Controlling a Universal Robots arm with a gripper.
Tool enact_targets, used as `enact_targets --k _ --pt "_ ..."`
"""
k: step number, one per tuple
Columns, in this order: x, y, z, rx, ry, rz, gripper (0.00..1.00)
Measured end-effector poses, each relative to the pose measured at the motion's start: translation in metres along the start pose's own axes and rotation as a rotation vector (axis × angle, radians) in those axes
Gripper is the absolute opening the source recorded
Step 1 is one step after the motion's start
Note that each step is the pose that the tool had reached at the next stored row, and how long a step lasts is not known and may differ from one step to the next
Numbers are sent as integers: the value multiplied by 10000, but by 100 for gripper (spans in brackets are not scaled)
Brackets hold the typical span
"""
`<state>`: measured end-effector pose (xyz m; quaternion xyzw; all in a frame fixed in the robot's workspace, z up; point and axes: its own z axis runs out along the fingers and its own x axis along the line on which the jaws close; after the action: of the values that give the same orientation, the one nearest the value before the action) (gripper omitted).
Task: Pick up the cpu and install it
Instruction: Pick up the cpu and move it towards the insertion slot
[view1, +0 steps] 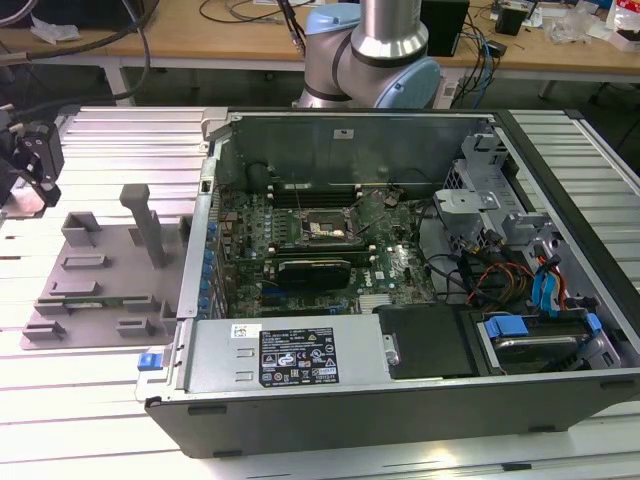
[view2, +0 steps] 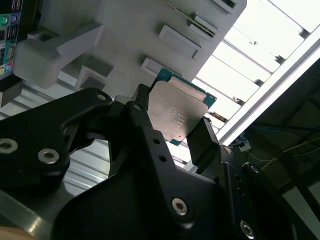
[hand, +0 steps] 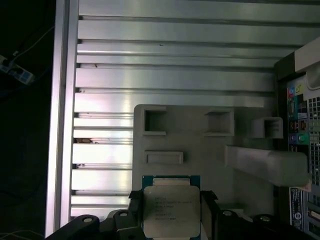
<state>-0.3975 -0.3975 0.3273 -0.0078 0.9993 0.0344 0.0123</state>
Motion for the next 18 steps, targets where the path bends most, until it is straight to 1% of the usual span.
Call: enact_targets --k 11,18 --pt "-3 10 -100 0 0 0 55" --pt "-5 16 -181 0 0 -1 55"
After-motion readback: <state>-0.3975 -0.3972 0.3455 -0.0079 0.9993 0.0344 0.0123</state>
